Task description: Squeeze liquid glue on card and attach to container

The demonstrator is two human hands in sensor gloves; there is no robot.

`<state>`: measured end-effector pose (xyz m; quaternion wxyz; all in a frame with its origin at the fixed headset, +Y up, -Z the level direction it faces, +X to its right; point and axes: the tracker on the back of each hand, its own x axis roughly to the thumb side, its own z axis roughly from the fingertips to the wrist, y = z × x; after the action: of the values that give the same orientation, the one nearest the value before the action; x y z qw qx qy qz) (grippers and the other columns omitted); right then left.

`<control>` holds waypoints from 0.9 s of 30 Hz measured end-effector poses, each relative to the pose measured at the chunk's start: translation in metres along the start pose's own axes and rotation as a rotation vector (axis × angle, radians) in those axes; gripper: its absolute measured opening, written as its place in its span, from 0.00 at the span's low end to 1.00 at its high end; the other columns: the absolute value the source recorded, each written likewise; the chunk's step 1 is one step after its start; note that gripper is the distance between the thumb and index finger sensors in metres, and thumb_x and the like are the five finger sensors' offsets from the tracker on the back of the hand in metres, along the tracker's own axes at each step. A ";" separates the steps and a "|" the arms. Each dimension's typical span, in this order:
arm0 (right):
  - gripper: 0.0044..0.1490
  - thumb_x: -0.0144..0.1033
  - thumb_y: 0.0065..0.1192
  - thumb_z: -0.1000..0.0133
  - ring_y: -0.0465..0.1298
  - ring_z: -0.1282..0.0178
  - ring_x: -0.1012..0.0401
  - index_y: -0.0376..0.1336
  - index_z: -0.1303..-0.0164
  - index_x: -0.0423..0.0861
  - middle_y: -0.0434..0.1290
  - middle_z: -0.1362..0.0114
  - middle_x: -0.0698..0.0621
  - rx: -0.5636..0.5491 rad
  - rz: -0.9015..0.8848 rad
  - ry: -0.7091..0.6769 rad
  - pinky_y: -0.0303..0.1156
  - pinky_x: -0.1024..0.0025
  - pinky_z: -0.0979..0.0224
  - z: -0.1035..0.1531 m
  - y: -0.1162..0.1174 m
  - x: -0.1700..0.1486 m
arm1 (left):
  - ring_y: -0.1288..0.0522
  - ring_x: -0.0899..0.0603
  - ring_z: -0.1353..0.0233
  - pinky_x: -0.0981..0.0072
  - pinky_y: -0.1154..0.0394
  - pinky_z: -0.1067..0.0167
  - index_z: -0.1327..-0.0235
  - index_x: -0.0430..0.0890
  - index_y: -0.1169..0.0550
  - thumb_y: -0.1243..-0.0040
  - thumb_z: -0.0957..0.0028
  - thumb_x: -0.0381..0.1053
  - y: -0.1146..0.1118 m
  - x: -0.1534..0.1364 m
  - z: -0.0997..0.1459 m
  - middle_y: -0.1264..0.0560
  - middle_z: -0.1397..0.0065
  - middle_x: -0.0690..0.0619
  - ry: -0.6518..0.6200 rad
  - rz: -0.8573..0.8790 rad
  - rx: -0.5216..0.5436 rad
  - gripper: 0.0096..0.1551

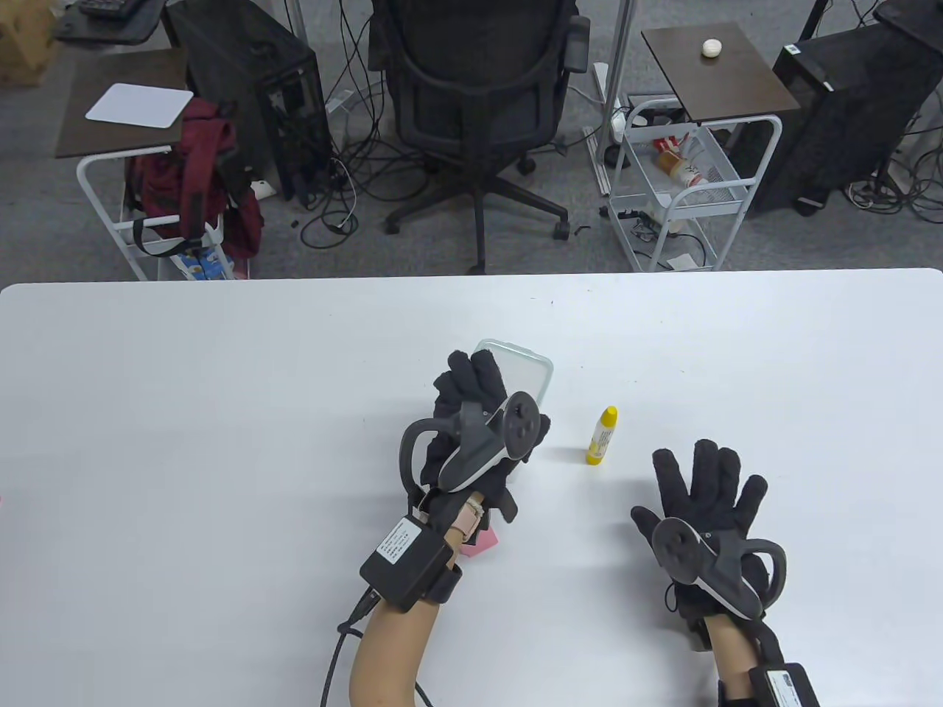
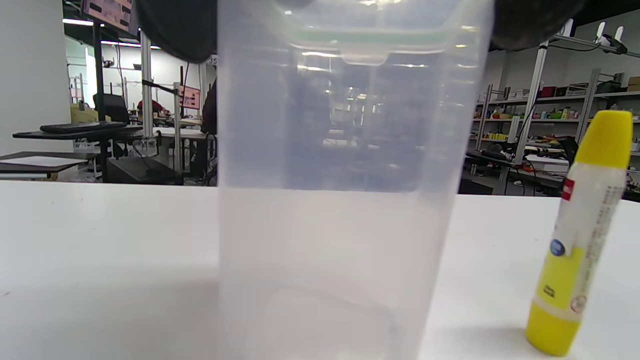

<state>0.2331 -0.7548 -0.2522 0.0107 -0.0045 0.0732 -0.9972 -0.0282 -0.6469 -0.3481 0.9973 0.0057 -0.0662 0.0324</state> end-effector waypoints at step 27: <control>0.47 0.63 0.41 0.38 0.56 0.14 0.35 0.45 0.13 0.48 0.48 0.11 0.33 -0.001 -0.138 -0.032 0.49 0.29 0.18 0.005 -0.002 0.021 | 0.28 0.33 0.25 0.44 0.26 0.32 0.21 0.41 0.36 0.49 0.42 0.64 -0.062 -0.092 0.162 0.33 0.19 0.39 -0.056 0.450 0.212 0.42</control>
<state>0.2118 -0.7537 -0.2463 -0.0567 -0.0256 0.0731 -0.9954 -0.1366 -0.7171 -0.2004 0.9565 0.0964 -0.0897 0.2605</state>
